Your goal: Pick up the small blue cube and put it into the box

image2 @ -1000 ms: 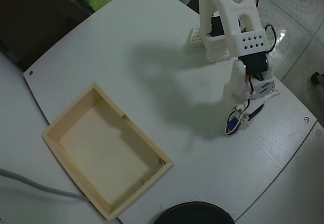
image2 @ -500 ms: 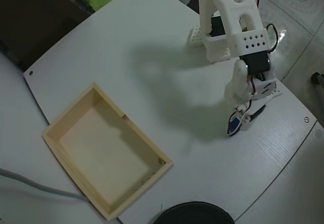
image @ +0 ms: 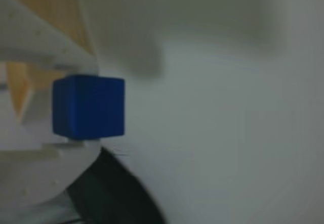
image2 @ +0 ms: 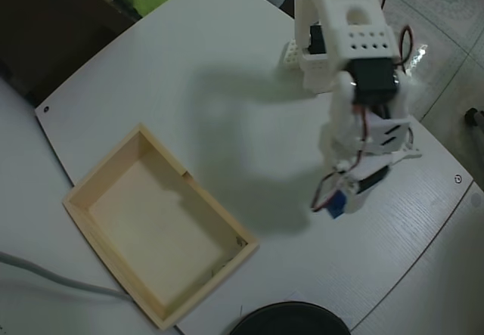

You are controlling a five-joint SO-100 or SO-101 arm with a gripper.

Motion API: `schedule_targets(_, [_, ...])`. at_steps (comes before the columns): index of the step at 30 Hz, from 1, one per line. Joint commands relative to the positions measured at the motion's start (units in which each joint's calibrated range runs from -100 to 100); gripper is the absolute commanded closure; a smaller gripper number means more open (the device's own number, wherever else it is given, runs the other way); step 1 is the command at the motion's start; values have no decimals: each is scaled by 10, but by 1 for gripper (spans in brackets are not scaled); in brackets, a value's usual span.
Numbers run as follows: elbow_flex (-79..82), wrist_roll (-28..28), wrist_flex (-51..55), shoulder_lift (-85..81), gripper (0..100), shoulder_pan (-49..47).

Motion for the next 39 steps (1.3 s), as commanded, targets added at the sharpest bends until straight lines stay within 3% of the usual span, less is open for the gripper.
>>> schedule_targets(1, [-66, 13, 16, -10, 90, 42])
schedule_targets(20, [-205, 57, 9, 1, 90, 231])
schedule_targets(28, [-188, 56, -99, 15, 90, 285])
schedule_targets(39, [-194, 51, -133, 80, 90, 318])
